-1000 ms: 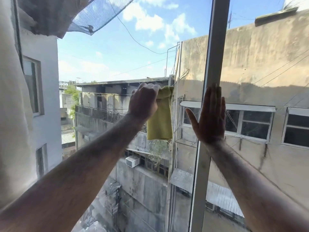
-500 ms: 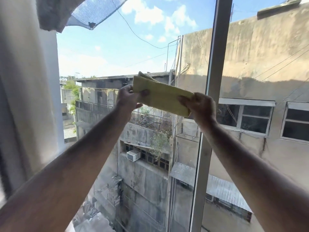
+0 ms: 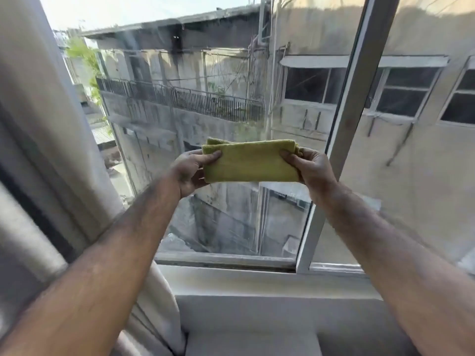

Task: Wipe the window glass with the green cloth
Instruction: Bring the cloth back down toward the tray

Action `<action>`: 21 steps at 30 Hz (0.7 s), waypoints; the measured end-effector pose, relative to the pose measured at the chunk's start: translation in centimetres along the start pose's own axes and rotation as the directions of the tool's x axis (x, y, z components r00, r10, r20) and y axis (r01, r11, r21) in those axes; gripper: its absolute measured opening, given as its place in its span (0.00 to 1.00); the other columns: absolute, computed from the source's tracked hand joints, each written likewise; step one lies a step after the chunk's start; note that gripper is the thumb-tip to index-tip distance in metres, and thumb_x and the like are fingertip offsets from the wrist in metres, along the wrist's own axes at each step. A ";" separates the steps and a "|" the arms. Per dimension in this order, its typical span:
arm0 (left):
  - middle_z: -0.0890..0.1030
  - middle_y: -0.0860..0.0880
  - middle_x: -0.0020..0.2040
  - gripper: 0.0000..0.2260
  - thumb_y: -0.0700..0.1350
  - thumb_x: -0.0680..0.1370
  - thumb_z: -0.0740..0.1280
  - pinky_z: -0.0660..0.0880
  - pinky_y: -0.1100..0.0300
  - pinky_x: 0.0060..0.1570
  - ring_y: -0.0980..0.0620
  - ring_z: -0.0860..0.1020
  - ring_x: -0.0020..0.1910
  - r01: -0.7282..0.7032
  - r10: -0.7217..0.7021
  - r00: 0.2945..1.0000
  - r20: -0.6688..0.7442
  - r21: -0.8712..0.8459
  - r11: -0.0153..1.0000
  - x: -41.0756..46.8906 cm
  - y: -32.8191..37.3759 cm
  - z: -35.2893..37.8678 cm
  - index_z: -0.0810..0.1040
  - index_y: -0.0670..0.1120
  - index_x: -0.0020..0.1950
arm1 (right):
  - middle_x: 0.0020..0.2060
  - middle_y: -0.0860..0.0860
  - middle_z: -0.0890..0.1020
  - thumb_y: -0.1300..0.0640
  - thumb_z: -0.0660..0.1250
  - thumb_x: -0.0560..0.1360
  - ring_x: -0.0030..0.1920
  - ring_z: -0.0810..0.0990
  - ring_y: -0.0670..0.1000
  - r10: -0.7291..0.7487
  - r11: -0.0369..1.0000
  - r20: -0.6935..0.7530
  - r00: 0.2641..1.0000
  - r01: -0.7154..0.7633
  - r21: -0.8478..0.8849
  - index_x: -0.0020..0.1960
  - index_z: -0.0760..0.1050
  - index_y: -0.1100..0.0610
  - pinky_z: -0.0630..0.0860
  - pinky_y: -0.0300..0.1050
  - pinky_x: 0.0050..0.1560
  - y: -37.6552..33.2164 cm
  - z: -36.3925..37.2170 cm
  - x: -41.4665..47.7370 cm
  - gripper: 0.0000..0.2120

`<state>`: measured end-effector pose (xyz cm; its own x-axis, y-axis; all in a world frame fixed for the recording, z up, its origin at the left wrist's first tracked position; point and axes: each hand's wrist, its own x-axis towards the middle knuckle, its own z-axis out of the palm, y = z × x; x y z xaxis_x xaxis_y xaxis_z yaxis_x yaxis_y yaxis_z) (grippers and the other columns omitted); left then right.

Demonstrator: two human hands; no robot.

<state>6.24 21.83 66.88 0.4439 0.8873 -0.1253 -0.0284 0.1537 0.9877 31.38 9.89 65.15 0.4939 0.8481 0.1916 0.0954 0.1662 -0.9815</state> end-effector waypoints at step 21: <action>0.86 0.43 0.51 0.12 0.37 0.77 0.76 0.86 0.59 0.35 0.53 0.85 0.39 0.635 -0.615 0.773 -0.158 0.199 0.747 -10.1 -63.0 -5.6 0.83 0.38 0.60 | 0.33 0.47 0.80 0.63 0.77 0.74 0.28 0.77 0.37 0.717 0.602 -0.055 0.694 -0.658 -0.453 0.42 0.82 0.52 0.73 0.36 0.34 55.5 -2.0 -26.9 0.08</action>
<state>-1.47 5.63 5.38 0.2190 0.6600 -0.7186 0.4392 0.5910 0.6766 25.14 -4.74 5.51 0.4588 0.6806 -0.5712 0.1239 -0.6856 -0.7174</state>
